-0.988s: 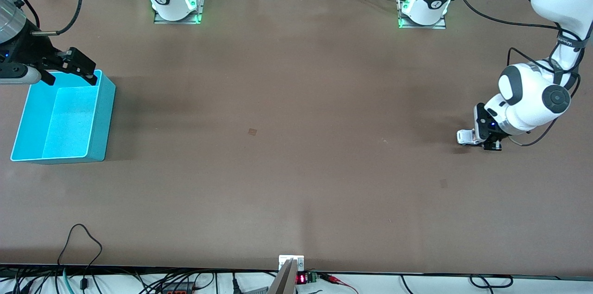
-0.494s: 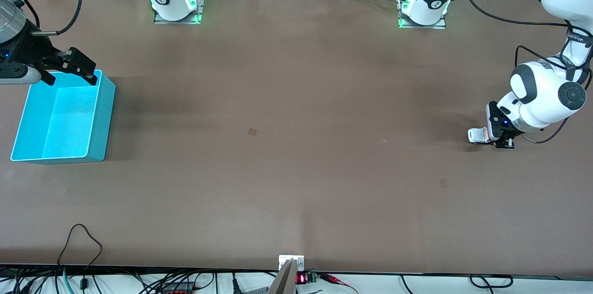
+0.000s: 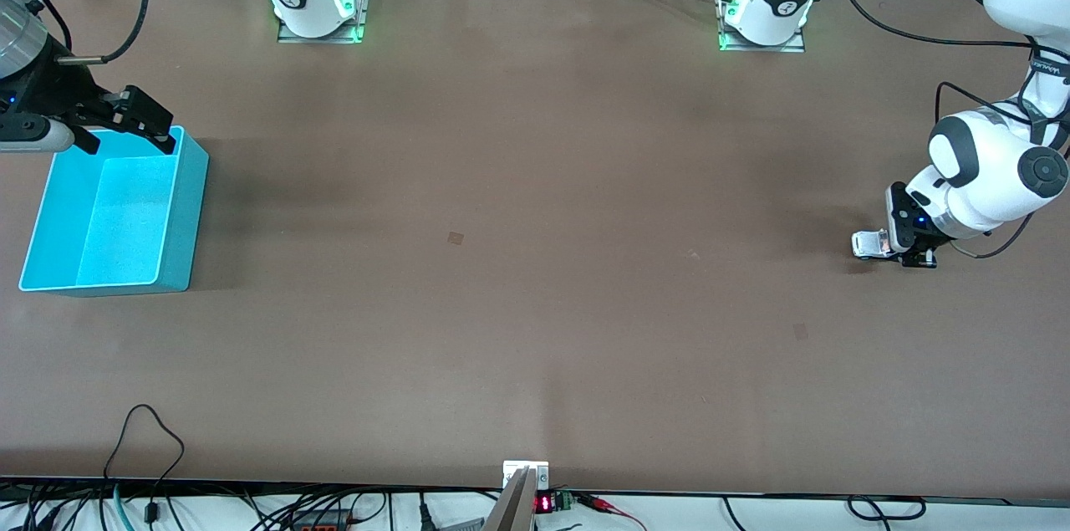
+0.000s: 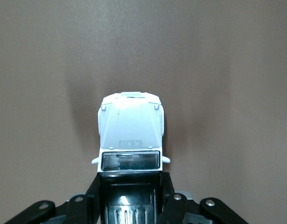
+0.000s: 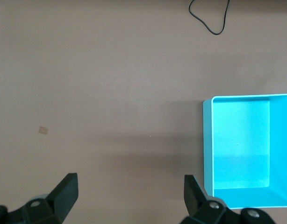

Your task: Wind and store white jeep toy

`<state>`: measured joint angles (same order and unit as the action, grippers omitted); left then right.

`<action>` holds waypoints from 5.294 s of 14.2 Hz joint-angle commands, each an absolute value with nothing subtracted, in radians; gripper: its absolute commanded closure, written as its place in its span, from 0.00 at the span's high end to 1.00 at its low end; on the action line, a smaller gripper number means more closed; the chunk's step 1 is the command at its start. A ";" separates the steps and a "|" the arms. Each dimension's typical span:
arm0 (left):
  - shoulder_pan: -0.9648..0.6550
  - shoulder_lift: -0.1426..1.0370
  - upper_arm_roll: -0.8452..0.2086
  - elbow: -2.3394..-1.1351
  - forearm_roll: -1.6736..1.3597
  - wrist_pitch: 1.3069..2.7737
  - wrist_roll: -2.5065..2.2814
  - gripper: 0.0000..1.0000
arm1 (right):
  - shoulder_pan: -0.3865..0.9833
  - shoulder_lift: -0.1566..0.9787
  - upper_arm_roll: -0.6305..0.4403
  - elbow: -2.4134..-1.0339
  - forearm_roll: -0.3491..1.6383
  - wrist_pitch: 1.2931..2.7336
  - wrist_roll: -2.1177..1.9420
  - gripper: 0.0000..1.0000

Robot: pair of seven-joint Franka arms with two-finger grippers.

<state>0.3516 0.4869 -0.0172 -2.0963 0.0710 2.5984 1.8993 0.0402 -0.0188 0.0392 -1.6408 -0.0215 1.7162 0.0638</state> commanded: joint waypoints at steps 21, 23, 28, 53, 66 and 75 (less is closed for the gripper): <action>0.370 0.404 -0.055 -2.063 0.094 2.461 1.974 1.00 | 0.032 -0.011 0.046 -1.620 -0.015 1.700 0.055 1.00; 0.368 0.365 -0.055 -2.056 0.094 2.372 1.942 1.00 | 0.032 -0.011 0.046 -1.620 -0.015 1.700 0.055 1.00; 0.361 0.299 -0.100 -1.953 0.097 2.101 1.769 1.00 | 0.032 -0.011 0.046 -1.620 -0.017 1.700 0.055 1.00; 0.132 0.166 -0.189 -1.624 0.083 1.554 0.234 1.00 | 0.032 -0.011 0.046 -1.620 -0.015 1.700 0.055 1.00; 0.017 -0.064 -0.066 -1.795 0.028 1.777 -0.144 1.00 | 0.032 -0.011 0.046 -1.620 -0.015 1.700 0.055 1.00; -0.026 -0.026 -0.044 -1.710 0.029 1.678 -0.120 1.00 | 0.043 0.001 0.051 -1.621 -0.014 1.700 0.055 1.00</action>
<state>-0.0152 -0.0448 -0.0671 -1.7337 0.0337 1.7012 -0.1326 0.0416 -0.0168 0.0403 -1.6408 -0.0213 1.7148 0.0636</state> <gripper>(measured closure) 0.000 0.000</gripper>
